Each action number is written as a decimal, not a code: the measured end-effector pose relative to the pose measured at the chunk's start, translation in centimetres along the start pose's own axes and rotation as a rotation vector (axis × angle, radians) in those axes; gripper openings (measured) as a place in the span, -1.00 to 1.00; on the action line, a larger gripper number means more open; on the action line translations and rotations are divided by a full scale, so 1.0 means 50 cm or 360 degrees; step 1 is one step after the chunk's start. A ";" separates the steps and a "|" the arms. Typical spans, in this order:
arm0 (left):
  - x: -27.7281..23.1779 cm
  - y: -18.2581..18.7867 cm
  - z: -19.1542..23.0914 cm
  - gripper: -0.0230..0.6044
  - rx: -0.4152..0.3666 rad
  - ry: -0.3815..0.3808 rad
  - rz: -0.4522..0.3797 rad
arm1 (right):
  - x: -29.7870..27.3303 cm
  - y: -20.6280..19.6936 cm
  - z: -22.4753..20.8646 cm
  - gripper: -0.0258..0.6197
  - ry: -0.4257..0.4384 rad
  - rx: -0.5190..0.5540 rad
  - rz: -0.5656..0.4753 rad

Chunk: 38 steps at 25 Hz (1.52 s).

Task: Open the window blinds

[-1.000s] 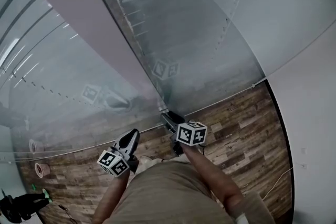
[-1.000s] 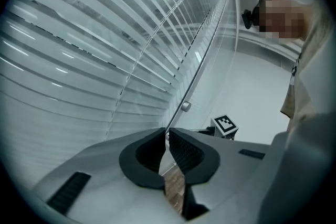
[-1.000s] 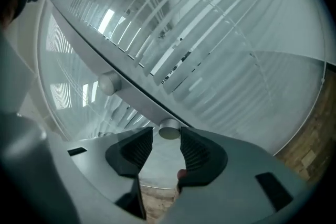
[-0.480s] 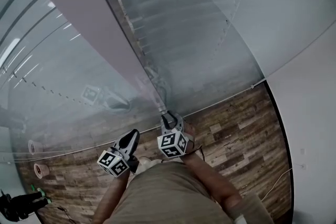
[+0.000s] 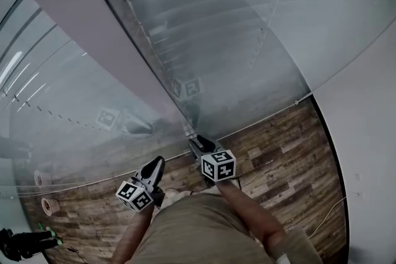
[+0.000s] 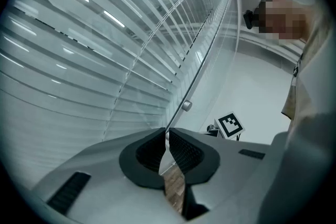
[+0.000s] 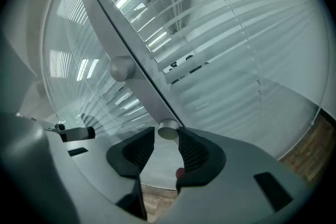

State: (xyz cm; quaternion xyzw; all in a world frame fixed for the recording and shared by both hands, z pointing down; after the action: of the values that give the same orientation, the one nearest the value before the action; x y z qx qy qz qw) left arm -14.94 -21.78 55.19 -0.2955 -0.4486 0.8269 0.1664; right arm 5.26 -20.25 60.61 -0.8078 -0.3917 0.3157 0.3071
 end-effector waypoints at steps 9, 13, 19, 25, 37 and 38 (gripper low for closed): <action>-0.005 0.004 0.003 -0.88 0.0008 0.0007 -0.0006 | -0.023 -0.006 0.063 -0.57 -0.0623 0.1318 0.0459; -0.010 0.010 -0.003 -0.88 0.0004 0.0003 -0.0001 | -0.019 -0.002 0.055 -0.57 -0.0546 0.1234 0.0431; -0.012 0.006 -0.005 -0.88 -0.0011 -0.0011 0.0012 | 0.000 0.003 0.046 -0.47 -0.0230 0.0746 0.0215; -0.013 0.011 -0.006 -0.88 -0.0004 -0.0010 0.0014 | 0.003 0.014 0.014 -0.40 -0.0063 0.0152 0.0018; -0.013 0.004 0.002 -0.88 -0.0003 0.0001 0.0011 | -0.023 0.004 0.054 -0.54 -0.0526 0.1095 0.0426; -0.013 0.003 0.002 -0.88 -0.0004 0.0000 0.0011 | -0.023 0.004 0.053 -0.54 -0.0512 0.1085 0.0415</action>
State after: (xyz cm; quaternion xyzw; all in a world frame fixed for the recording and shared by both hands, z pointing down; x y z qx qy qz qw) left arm -14.49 -22.29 55.33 -0.2971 -0.4485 0.8270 0.1633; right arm 2.79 -20.66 59.16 -0.6428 -0.2016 0.5864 0.4497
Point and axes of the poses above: the fingertips, and each gripper's own axes: x backward along the fingers, z to its left, y out of its top, the point moved 6 cm from there along x, backward along the fingers, and after that the axes turned 14 degrees about y, right-handed, at the moved point
